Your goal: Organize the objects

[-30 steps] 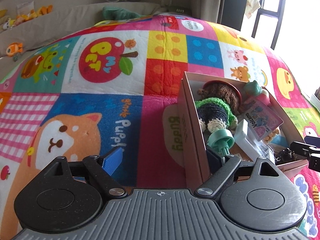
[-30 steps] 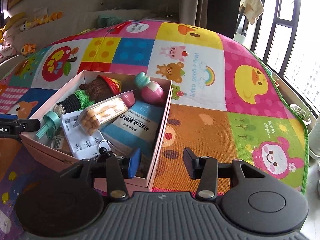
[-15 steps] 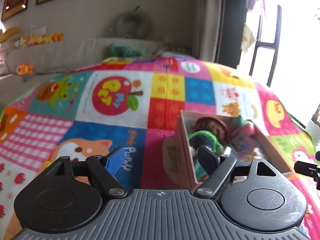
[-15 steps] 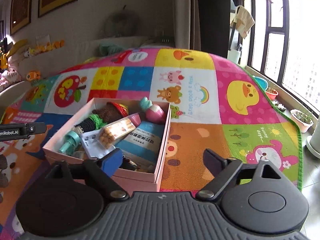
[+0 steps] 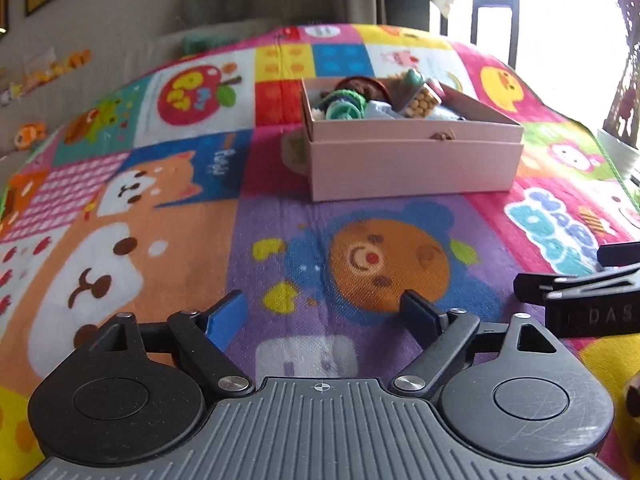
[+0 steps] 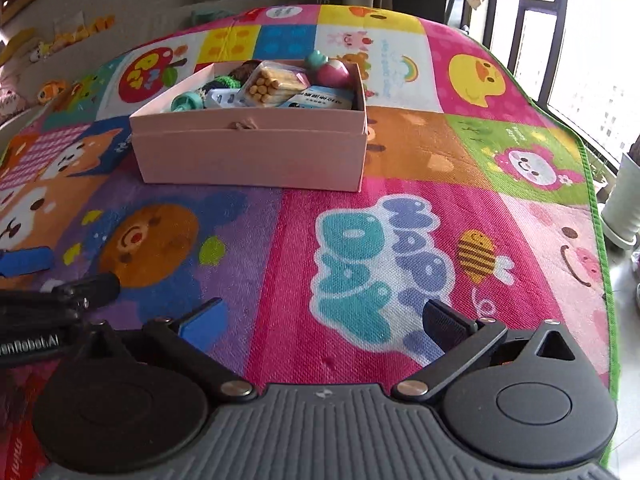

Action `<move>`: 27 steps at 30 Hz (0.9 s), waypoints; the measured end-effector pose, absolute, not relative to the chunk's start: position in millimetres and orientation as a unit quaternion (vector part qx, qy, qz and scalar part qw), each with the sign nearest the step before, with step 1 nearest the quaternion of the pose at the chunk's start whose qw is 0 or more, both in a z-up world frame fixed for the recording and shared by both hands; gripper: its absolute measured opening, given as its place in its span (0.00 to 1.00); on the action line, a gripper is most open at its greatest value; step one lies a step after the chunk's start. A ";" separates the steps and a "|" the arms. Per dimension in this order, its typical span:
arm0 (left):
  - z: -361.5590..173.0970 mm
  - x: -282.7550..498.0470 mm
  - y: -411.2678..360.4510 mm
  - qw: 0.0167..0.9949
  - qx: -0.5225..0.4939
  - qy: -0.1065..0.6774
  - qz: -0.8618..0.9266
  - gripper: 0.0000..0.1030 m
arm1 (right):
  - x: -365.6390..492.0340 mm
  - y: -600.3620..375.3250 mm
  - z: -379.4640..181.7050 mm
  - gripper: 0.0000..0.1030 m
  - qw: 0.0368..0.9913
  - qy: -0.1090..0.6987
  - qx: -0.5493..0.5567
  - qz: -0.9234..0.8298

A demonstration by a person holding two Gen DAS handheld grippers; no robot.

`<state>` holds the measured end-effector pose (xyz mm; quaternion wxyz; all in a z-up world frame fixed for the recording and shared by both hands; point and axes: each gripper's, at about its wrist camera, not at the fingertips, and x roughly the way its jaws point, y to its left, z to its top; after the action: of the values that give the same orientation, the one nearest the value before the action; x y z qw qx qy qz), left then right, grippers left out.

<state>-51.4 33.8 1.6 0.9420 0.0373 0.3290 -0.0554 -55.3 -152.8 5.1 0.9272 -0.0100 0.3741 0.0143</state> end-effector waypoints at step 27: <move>0.8 -43.9 35.3 0.941 0.016 0.333 -0.055 0.93 | -58.0 -151.3 -1.5 1.00 0.941 0.339 0.012 -0.013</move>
<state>-43.9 35.3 0.8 0.9412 0.0157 0.3329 -0.0551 -58.0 -151.3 -1.5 0.9405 0.0118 0.3393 -0.0127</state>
